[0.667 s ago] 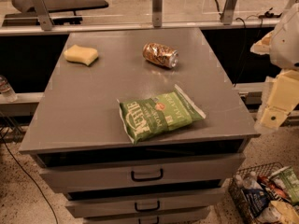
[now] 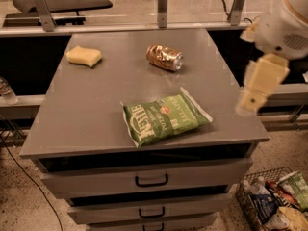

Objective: Place orange can upright

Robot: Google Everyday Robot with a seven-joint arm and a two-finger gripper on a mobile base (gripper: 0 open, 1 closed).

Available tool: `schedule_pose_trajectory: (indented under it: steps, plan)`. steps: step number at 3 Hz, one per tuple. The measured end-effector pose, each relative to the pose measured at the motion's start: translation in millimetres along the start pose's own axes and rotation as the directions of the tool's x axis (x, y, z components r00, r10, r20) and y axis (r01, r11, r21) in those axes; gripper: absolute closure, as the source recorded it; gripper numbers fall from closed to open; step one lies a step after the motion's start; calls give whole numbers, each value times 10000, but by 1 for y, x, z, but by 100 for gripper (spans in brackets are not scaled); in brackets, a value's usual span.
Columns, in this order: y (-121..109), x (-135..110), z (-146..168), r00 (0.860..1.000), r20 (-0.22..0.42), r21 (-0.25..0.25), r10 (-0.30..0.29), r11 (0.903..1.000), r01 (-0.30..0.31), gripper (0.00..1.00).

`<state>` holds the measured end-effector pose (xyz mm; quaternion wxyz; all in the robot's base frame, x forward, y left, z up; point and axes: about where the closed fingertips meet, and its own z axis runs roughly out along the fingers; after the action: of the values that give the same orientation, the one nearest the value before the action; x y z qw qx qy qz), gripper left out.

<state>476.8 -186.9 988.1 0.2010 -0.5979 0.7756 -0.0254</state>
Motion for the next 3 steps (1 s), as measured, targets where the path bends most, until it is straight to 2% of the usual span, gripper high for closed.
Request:
schedule_pose_trajectory:
  steps: [1, 2, 3]
  plan:
    - [-51, -48, 21, 9945, 990, 339, 339, 9987, -374, 0]
    - [-108, -105, 46, 9799, 1949, 795, 421, 9951, -585, 0]
    - [-108, -105, 47, 9791, 1982, 778, 454, 9951, -619, 0]
